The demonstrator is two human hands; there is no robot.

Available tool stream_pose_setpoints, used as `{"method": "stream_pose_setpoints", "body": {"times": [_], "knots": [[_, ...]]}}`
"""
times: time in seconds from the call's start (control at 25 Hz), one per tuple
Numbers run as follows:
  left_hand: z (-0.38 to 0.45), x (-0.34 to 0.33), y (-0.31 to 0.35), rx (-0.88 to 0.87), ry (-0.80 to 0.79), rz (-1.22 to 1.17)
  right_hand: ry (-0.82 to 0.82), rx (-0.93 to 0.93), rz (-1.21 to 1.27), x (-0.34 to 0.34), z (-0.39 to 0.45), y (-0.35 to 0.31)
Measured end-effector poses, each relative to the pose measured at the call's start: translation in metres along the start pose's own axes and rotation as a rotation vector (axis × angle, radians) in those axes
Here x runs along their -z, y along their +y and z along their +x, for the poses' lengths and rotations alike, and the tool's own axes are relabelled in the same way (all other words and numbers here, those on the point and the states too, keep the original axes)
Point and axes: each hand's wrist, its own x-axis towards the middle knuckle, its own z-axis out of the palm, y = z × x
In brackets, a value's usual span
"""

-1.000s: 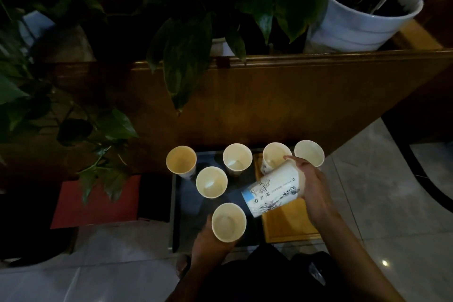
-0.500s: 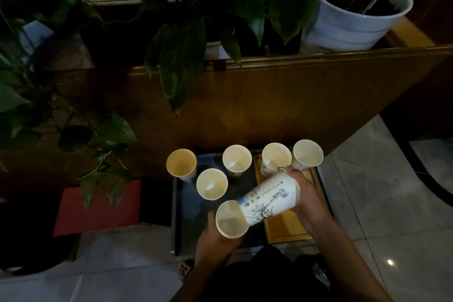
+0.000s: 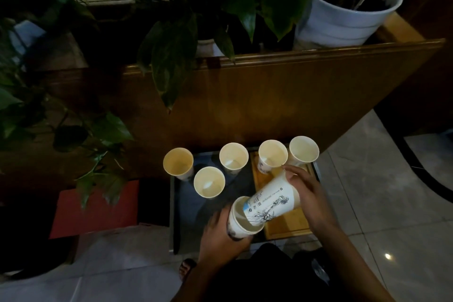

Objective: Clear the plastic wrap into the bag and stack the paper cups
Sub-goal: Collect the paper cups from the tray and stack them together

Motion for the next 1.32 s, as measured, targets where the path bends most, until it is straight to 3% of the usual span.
{"method": "stream_pose_setpoints", "body": {"times": [0.28,0.76,1.0,1.32], "knots": [[-0.004,0.002,0.001,-0.073,0.018,0.071,-0.149,0.082,-0.188,-0.008,-0.008,0.002],[-0.004,0.001,0.001,-0.127,0.092,0.219,-0.084,0.155,-0.323,-0.044,-0.013,0.018],[-0.002,-0.003,-0.005,-0.15,0.15,0.262,-0.152,0.132,-0.444,-0.06,-0.017,0.038],[0.003,-0.01,-0.014,-0.15,0.122,0.356,-0.19,0.125,-0.423,-0.058,-0.017,0.048]]}}
